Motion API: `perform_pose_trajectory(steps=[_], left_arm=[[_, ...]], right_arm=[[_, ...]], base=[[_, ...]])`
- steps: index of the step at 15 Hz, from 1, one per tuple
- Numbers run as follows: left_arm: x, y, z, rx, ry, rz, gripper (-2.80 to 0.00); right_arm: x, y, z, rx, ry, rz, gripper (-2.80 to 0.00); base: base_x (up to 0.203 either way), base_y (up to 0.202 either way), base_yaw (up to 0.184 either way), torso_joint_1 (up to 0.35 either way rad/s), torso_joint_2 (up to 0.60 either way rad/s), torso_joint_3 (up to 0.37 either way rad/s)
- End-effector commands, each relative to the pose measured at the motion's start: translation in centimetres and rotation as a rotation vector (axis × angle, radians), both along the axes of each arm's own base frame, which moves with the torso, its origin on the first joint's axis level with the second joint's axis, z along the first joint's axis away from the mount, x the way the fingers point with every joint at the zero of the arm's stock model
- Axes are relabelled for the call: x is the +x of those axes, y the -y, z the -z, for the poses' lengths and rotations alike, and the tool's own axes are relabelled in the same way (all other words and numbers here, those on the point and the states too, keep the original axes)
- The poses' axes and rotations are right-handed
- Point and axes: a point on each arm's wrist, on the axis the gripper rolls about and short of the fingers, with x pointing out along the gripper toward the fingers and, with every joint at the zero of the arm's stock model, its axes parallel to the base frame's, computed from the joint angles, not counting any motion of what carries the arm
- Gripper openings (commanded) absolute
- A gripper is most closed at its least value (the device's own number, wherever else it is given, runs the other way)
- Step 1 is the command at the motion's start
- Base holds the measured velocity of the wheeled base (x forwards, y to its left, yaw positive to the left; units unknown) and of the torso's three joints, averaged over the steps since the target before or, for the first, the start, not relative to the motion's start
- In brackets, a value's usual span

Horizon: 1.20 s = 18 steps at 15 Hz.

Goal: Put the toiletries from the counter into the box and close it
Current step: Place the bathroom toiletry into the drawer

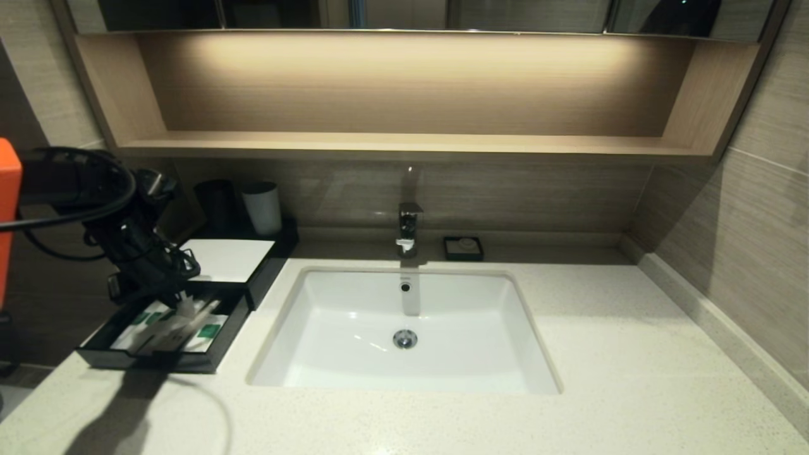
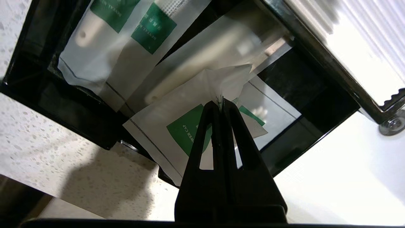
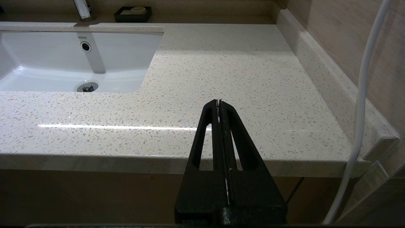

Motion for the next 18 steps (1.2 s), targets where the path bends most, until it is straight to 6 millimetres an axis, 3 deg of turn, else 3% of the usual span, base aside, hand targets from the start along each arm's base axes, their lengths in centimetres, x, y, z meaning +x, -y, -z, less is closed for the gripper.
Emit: perform_pose_trajectory(steps=[1,9,18], left_arm=[[0.0,-0.1,0.0,0.01,-0.005,0.03,-2.8],[0.6,0.0,0.3,0.024,-0.001,0.079,-2.8],[1.0,1.5,0.8,0.029,-0.017,0.147,-2.8]], right_arm=[[0.0,0.0,0.0,0.0,-0.002,0.0,-2.8],[0.0,0.0,0.1,0.0,-0.003,0.0,-2.8],[0.0,0.0,0.1,0.0,-0.003,0.0,-2.8]], base=[[0.0,0.0,0.0,0.0,0.0,0.0],[0.0,0.0,0.0,0.0,0.0,0.0],[0.0,0.0,0.0,0.0,0.0,0.0]])
